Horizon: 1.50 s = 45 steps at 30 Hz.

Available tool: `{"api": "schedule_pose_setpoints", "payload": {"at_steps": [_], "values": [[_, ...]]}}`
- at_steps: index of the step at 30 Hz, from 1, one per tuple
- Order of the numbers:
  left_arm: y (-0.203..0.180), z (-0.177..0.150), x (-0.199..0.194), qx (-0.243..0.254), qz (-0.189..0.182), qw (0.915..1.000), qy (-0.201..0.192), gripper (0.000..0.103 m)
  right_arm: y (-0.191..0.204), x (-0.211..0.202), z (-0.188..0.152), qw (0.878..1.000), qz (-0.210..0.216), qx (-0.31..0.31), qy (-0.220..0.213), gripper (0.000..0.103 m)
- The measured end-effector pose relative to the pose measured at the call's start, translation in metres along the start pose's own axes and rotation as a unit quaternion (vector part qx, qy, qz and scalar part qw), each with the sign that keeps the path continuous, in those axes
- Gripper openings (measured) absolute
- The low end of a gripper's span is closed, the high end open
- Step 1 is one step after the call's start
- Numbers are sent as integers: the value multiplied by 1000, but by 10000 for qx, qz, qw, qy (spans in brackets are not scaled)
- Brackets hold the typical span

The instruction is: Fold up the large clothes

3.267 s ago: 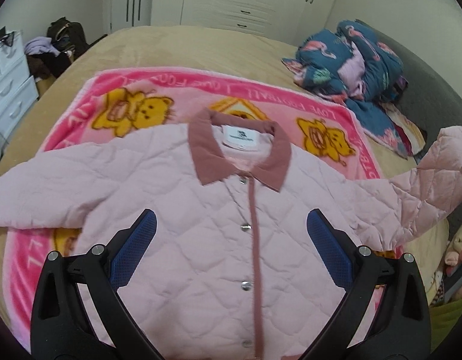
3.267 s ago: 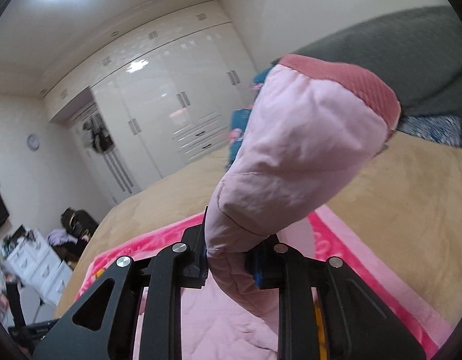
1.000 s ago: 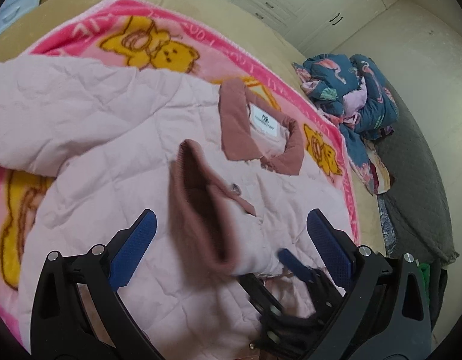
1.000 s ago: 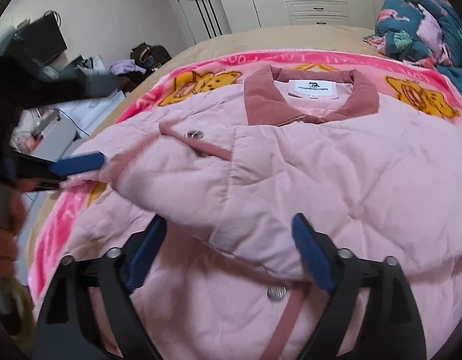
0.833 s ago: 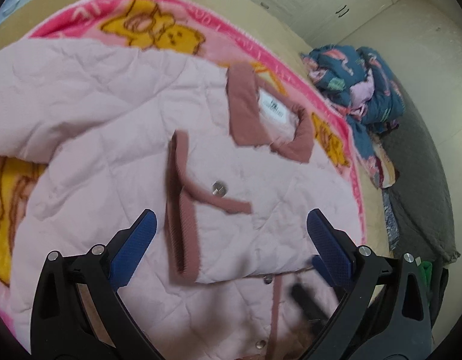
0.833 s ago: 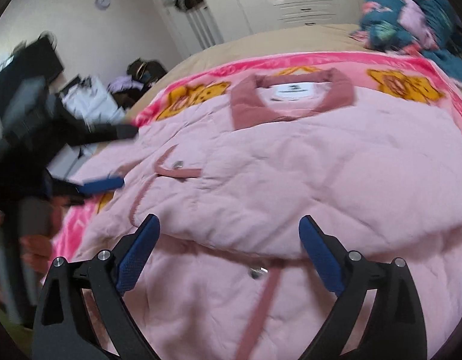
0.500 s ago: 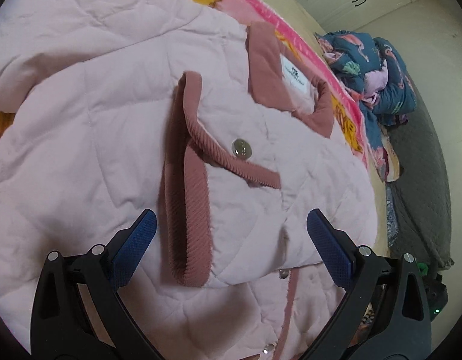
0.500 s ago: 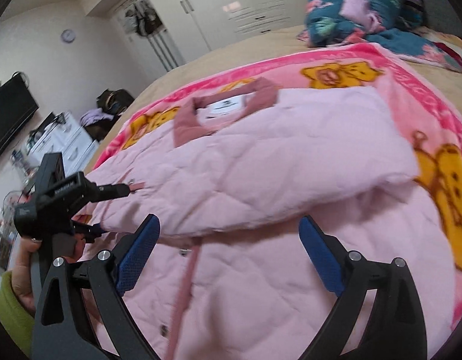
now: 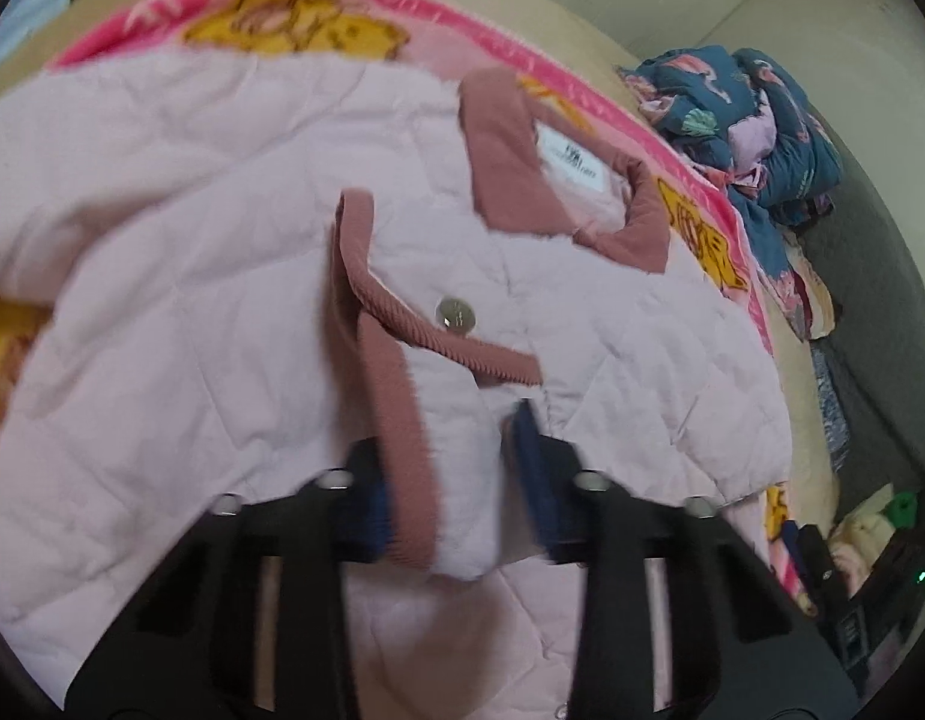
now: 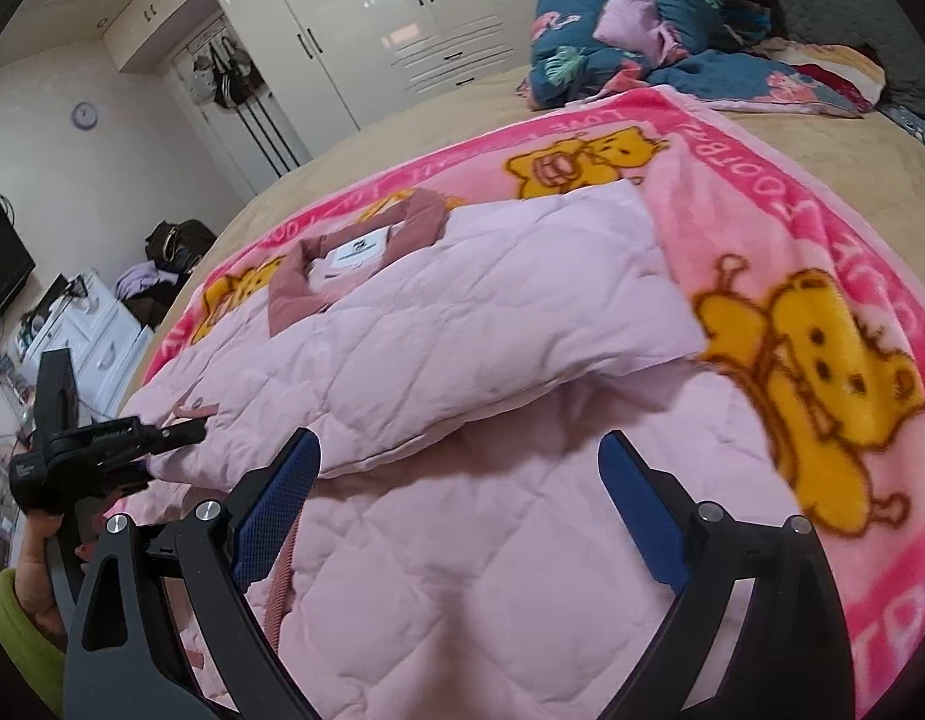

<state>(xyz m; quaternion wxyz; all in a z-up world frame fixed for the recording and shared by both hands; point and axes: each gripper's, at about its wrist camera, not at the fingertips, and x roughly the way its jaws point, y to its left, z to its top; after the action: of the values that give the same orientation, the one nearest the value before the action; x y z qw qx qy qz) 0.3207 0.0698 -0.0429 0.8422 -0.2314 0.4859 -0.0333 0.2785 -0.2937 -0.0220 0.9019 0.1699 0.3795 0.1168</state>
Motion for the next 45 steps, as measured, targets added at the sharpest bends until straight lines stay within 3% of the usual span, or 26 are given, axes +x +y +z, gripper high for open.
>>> {"api": "schedule_pose_setpoints", "payload": {"at_steps": [8,12,19,24,34,41,45], "values": [[-33,40,-61,549,53,9937,-978,10,-13,-14,12,9996,-67,153,-218,93],[-37,55,-66,777,282,9898,-1162,10,-9,-9,20,9996,-143,23,-250,93],[-5,49,-14,887,938,9897,-624,10,16,16,32,9980,-274,-562,-108,93],[15,38,7,862,1148,9887,-426,12,30,44,39,9957,-382,-833,108,93],[21,31,22,947,1271,9869,-316,19,4,103,33,9881,-1052,-722,856,93],[24,29,20,871,1251,9877,-356,26,2,98,32,9906,-960,-653,730,93],[24,28,13,863,1226,9881,-349,39,4,82,31,9937,-763,-524,631,96]]}}
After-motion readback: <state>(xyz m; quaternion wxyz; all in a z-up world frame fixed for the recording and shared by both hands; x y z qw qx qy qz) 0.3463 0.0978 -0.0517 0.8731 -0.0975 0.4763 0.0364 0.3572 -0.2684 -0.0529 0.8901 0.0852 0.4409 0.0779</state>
